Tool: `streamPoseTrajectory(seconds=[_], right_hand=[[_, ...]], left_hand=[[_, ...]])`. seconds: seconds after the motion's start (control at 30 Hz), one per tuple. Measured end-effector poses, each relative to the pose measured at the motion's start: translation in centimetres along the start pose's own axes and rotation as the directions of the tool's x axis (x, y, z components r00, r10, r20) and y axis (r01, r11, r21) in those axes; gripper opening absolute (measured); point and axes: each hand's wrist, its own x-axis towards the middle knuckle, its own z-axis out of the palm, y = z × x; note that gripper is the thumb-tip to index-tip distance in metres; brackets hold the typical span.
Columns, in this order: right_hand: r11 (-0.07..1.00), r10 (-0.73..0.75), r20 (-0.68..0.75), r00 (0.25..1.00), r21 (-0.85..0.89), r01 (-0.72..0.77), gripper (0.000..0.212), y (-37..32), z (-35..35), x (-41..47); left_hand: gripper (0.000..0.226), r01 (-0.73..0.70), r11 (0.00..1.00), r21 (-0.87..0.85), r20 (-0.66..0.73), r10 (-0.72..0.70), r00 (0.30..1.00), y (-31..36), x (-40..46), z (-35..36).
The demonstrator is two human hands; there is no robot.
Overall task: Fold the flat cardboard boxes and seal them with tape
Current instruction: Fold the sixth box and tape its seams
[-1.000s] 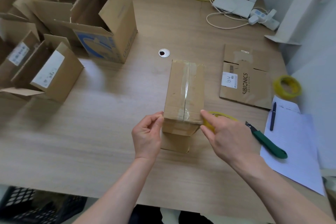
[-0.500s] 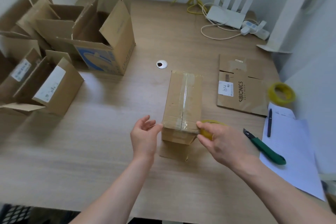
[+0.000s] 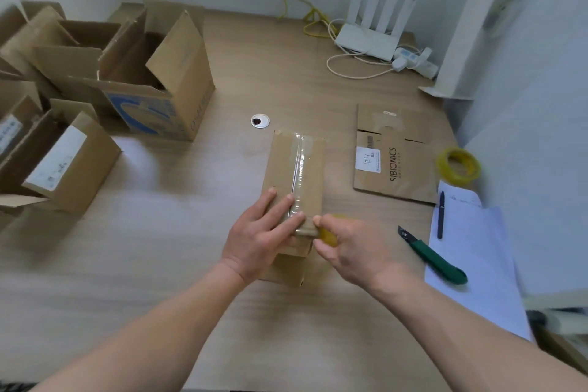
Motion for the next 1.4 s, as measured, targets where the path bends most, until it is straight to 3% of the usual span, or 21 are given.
streamPoseTrajectory(seconds=[0.2,0.4,0.57,0.77,0.93,1.13,1.2,1.23,1.27,1.3,1.33,1.37,1.4], right_hand=[[0.999,0.035,-0.020,0.999,-0.020,-0.035,0.031,0.3,0.4,-0.3],[0.996,0.060,0.003,0.998,-0.071,-0.059,0.029,0.0,0.5,-0.2],[0.973,0.097,0.252,0.963,0.178,-0.145,0.069,1.4,-0.9,-0.1],[0.892,0.033,0.365,0.930,0.410,-0.192,0.091,2.9,-0.4,-0.7],[0.995,-0.094,0.285,0.954,0.048,0.084,0.083,4.0,-1.3,0.6],[0.993,-0.086,0.305,0.948,0.106,0.056,0.083,4.4,-0.7,0.7],[0.989,-0.068,0.301,0.951,0.146,0.025,0.085,4.4,-0.2,0.3],[0.985,-0.055,0.297,0.953,0.170,0.004,0.086,4.3,-0.1,0.0],[0.980,-0.047,0.294,0.955,0.199,-0.013,0.086,4.1,0.0,-0.2],[0.972,-0.044,0.291,0.956,0.232,-0.026,0.086,3.9,0.1,-0.4],[0.964,-0.044,0.283,0.958,0.263,-0.034,0.085,3.8,0.2,-0.5],[0.958,-0.049,0.276,0.960,0.284,-0.033,0.083,3.7,0.3,-0.6],[0.956,-0.054,0.276,0.960,0.291,-0.030,0.081,3.5,0.4,-0.7]], left_hand=[[0.041,0.134,0.989,-0.055,0.105,-0.128,0.986,1.3,1.2,-1.3],[0.036,0.088,0.996,-0.021,0.156,-0.083,0.984,1.1,2.2,-1.5],[0.033,-0.004,0.998,-0.070,0.270,0.023,0.963,-0.3,3.1,-2.3],[0.044,0.143,0.985,-0.098,0.415,-0.090,0.905,0.1,2.9,-2.3],[0.043,0.253,0.963,-0.088,0.446,-0.189,0.875,1.0,2.5,-1.9],[0.047,0.386,0.922,-0.036,0.496,-0.319,0.808,1.9,2.9,-2.1],[0.043,0.480,0.877,-0.037,0.318,-0.445,0.837,4.4,2.9,-2.2],[0.038,0.553,0.828,-0.088,0.169,-0.535,0.828,6.2,2.5,-1.9],[0.032,0.654,0.732,-0.191,0.042,-0.659,0.751,8.3,1.8,-1.5],[0.025,0.750,0.574,-0.328,-0.007,-0.796,0.606,10.4,1.0,-1.0],[0.017,0.814,0.331,-0.478,0.059,-0.912,0.406,12.3,0.4,-0.7],[0.012,0.807,0.003,-0.591,0.252,-0.949,0.188,13.8,0.1,-0.3],[0.010,0.733,-0.291,-0.615,0.475,-0.879,0.049,15.0,0.0,0.0]])
